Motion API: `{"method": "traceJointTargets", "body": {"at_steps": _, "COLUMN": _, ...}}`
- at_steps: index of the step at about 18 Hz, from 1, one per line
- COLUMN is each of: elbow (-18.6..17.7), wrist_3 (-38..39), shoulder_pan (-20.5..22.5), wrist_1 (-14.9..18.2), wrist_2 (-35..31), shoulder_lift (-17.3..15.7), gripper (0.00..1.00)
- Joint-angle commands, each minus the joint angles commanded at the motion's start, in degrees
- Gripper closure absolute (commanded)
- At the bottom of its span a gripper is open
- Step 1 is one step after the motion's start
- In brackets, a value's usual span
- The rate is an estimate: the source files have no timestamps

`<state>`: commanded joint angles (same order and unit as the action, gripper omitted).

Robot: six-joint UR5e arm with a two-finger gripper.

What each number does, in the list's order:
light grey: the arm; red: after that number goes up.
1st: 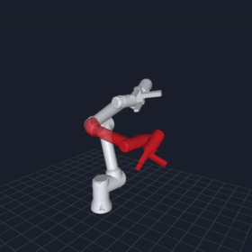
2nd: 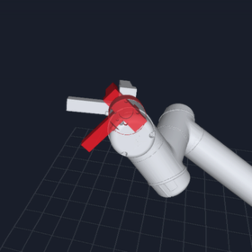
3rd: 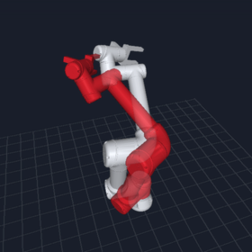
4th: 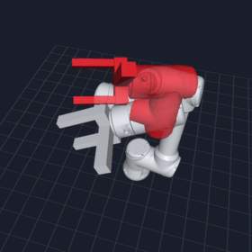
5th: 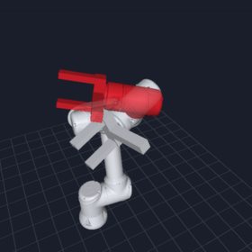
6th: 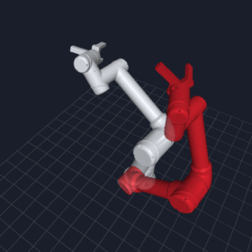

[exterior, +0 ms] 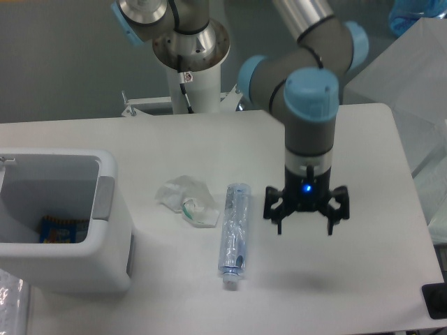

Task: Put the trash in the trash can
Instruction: 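Move the gripper down over the clear plastic bottle, then lower the gripper onto the bottle cap and close on it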

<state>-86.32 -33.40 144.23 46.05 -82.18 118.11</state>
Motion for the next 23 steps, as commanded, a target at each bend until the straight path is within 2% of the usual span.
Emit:
{"method": "traceJointTargets", "body": {"at_steps": 2, "elbow": 0.3, "wrist_3": 0.4, "shoulder_pan": -0.9, "wrist_1": 0.0, "wrist_2": 0.1, "shoulder_lift": 1.8, "gripper": 0.0}}
{"method": "traceJointTargets", "body": {"at_steps": 10, "elbow": 0.6, "wrist_3": 0.6, "shoulder_pan": -2.9, "wrist_1": -0.1, "wrist_2": 0.7, "shoulder_lift": 4.9, "gripper": 0.0}}
{"method": "traceJointTargets", "body": {"at_steps": 14, "elbow": 1.5, "wrist_3": 2.7, "shoulder_pan": -4.8, "wrist_1": -0.1, "wrist_2": 0.6, "shoulder_lift": 7.6, "gripper": 0.0}}
{"method": "traceJointTargets", "body": {"at_steps": 20, "elbow": 1.6, "wrist_3": 3.9, "shoulder_pan": -7.1, "wrist_1": -0.2, "wrist_2": 0.3, "shoulder_lift": 9.2, "gripper": 0.0}}
{"method": "traceJointTargets", "body": {"at_steps": 23, "elbow": 1.6, "wrist_3": 6.2, "shoulder_pan": -8.9, "wrist_1": -2.3, "wrist_2": 0.2, "shoulder_lift": 11.1, "gripper": 0.0}}
